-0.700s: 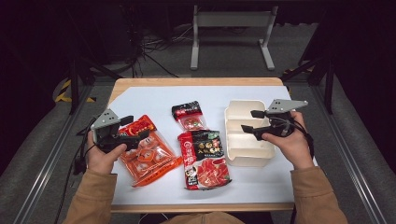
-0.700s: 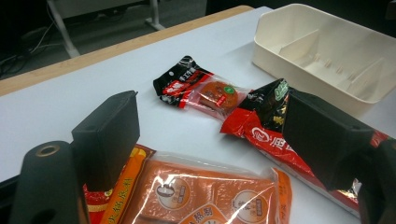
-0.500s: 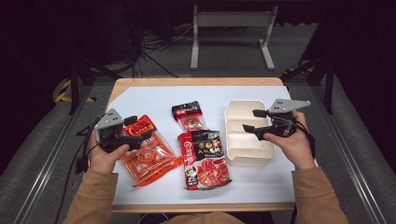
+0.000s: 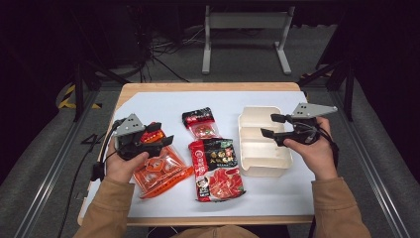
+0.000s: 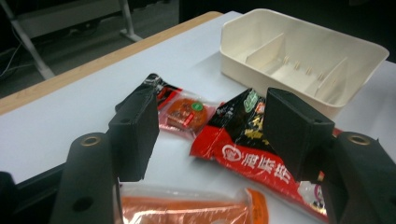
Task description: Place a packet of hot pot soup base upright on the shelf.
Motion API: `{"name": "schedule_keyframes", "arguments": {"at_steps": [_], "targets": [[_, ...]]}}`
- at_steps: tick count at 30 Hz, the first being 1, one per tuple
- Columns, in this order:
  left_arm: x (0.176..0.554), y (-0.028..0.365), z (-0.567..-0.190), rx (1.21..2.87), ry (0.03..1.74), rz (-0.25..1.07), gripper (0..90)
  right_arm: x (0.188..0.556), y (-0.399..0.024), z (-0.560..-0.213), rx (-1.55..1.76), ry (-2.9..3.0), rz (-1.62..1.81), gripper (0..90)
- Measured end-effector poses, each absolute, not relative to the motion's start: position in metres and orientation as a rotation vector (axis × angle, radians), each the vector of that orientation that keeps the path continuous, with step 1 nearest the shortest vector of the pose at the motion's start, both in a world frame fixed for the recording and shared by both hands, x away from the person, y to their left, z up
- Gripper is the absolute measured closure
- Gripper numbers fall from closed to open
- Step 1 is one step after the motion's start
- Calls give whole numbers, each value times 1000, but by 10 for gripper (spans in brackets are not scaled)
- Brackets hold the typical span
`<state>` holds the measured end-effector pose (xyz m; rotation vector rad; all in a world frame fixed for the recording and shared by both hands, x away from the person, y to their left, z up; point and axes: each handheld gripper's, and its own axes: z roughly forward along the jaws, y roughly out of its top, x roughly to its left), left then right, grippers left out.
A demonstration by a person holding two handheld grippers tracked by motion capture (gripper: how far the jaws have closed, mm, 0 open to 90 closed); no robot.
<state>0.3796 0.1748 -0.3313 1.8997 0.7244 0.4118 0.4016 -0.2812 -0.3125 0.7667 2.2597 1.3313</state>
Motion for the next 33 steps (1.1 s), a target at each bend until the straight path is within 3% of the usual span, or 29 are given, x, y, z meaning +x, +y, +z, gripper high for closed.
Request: {"name": "schedule_keyframes", "arguments": {"at_steps": [7,19,33], "targets": [[385,150,-334,1940,673,406,411,401,-283,-312,772,2260,1329,363],[394,132,-343,1930,680,369,396,400,-284,-310,774,2250,1332,366],[417,116,-382,2012,798,292,395,401,-285,-311,775,2241,1325,343]]}}
